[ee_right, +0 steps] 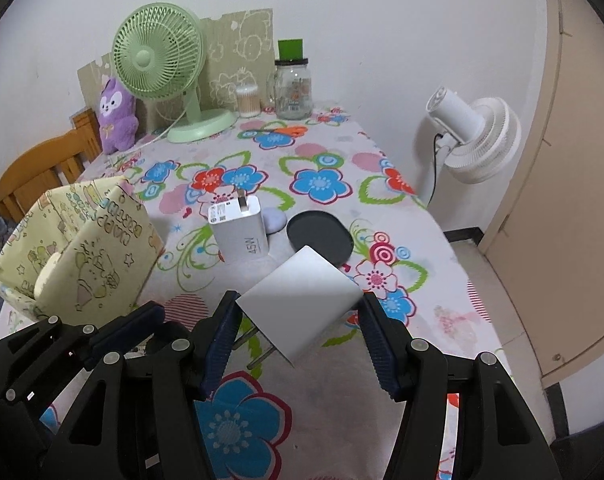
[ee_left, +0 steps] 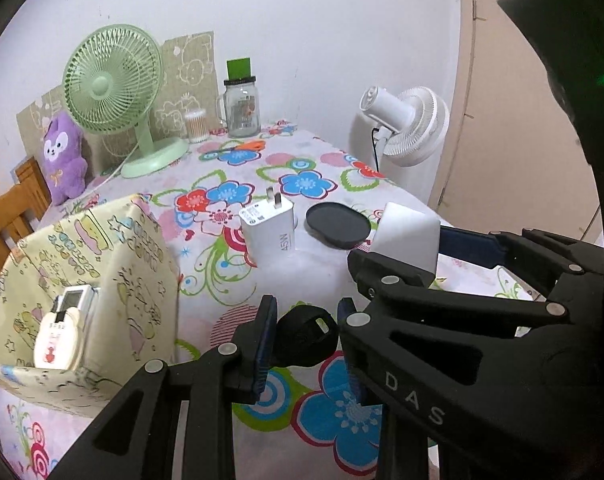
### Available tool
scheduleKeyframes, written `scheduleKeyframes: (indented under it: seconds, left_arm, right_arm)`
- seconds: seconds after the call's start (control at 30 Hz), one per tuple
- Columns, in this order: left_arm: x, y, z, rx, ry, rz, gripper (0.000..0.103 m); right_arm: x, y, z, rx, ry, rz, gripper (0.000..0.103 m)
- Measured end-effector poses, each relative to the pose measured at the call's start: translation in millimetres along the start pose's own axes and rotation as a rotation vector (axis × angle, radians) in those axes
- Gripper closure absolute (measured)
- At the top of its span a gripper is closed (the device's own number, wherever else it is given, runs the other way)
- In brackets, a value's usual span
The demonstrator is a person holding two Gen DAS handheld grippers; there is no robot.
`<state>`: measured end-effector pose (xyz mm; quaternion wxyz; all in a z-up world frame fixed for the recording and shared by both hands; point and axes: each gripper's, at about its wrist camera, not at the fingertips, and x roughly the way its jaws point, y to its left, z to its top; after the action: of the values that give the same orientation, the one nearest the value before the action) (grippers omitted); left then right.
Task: Organize rigid objects
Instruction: 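Carry the charger with the right gripper while the left carries the key toward the box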
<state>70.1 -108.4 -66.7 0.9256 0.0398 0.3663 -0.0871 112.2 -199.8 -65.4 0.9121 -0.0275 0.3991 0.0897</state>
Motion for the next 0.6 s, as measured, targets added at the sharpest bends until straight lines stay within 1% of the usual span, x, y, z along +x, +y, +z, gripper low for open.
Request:
scheduleKeyframes:
  seconds: [0.4,0.6]
  left_arm:
    - [-36.4,1.5,14.0,0.019,-0.061,0.013,0.072]
    - [-46.1,3.7,19.4,0.021,-0.067,0.016,0.072]
  right_arm:
    - [-40.7,9.4,12.4,-0.008,-0.076,-0.012,0.04]
    - [-52.6,13.1,18.2,-0.013,-0.093,-0.01,0.04]
